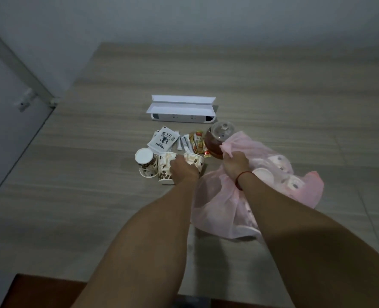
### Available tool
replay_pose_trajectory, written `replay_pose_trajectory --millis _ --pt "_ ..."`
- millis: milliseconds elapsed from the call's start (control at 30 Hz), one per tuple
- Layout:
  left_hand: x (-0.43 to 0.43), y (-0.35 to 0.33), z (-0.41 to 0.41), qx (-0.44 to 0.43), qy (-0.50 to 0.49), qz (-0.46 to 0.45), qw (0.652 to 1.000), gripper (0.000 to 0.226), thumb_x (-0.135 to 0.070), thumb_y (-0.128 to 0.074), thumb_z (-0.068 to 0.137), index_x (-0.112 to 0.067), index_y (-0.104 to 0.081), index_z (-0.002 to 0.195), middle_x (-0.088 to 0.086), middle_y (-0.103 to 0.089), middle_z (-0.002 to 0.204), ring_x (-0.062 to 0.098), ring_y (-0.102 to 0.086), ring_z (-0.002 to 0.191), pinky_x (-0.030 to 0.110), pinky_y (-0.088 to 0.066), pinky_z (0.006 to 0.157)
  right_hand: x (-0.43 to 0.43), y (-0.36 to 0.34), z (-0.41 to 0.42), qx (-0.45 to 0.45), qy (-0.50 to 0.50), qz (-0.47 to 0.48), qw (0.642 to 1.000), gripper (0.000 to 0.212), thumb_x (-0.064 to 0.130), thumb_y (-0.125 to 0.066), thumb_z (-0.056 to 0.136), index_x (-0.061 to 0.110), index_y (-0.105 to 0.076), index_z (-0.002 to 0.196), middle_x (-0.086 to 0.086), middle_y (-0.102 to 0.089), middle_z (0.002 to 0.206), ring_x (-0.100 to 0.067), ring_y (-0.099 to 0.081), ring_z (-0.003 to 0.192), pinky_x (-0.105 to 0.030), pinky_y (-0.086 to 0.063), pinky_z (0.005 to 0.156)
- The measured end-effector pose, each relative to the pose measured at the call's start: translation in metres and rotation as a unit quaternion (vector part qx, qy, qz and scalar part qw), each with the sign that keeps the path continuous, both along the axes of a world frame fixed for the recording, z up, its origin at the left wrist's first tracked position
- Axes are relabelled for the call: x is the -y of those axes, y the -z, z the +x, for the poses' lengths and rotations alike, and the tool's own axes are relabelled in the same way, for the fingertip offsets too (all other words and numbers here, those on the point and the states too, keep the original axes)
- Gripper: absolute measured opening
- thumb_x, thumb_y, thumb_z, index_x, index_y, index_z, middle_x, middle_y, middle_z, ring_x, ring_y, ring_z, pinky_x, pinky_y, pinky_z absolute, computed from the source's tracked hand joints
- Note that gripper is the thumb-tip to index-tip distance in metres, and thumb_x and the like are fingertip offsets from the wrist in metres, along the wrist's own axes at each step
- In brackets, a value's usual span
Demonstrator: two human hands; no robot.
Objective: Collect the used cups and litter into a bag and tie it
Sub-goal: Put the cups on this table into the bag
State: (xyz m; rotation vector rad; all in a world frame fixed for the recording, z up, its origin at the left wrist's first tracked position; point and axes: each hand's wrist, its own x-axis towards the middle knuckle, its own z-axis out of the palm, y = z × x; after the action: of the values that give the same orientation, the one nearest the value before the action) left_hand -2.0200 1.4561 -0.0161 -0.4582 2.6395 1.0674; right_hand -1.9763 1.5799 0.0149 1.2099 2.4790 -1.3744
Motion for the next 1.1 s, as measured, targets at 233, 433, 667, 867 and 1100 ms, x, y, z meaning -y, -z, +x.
replay_pose_trajectory --millis 233,433,667,867,1100 --pt "-0.003 0.019 0.007 0.062 0.045 0.03 0.997 0.064 -0.041 -0.08 0.072 -0.012 -0.056 0.124 0.01 -0.064 0.122 0.033 -0.06 0.115 0.044 -0.049 0.097 -0.003 0.0 -0.002 -0.005 -0.007 -0.004 1.0 0.036 0.025 -0.044 0.097 -0.001 -0.063 0.114 -0.02 -0.065 0.118 -0.036 -0.059 0.111 -0.028 -0.039 0.078" --pt "0.001 -0.006 0.018 -0.002 -0.02 0.121 0.992 0.058 -0.047 -0.071 0.079 -0.011 -0.058 0.123 0.007 -0.065 0.119 0.028 -0.061 0.112 0.037 -0.049 0.094 -0.009 -0.025 0.015 -0.042 -0.016 -0.017 0.999 0.037 0.026 -0.045 0.095 0.001 -0.064 0.115 -0.018 -0.065 0.117 -0.034 -0.059 0.11 -0.032 -0.046 0.089" --pt "-0.01 -0.06 0.06 0.05 -0.004 0.342 0.938 0.039 -0.043 -0.07 0.08 -0.008 -0.065 0.096 0.005 -0.068 0.088 0.019 -0.064 0.079 0.042 -0.059 0.082 -0.019 -0.074 0.051 -0.12 -0.02 -0.032 0.992 0.033 0.022 -0.043 0.094 0.0 -0.066 0.105 -0.012 -0.062 0.094 -0.024 -0.055 0.086 -0.027 -0.04 0.072" --pt "-0.043 -0.09 0.102 0.113 0.084 0.361 0.922 0.026 -0.038 -0.071 0.083 -0.019 -0.057 0.094 0.002 -0.058 0.076 0.013 -0.05 0.06 0.023 -0.043 0.054 -0.034 -0.112 0.076 -0.168 -0.014 0.023 0.985 0.024 0.017 -0.039 0.096 0.01 -0.055 0.08 -0.01 -0.053 0.088 -0.022 -0.048 0.081 -0.024 -0.033 0.051" --pt "-0.073 -0.062 0.106 0.182 0.167 0.294 0.923 0.063 -0.052 -0.061 0.062 -0.016 -0.068 0.114 0.006 -0.069 0.109 0.025 -0.063 0.102 0.033 -0.046 0.095 -0.048 -0.116 0.1 -0.161 -0.008 0.035 0.986 0.026 0.017 -0.044 0.096 0.003 -0.066 0.096 -0.014 -0.056 0.088 -0.024 -0.052 0.083 -0.024 -0.033 0.07"
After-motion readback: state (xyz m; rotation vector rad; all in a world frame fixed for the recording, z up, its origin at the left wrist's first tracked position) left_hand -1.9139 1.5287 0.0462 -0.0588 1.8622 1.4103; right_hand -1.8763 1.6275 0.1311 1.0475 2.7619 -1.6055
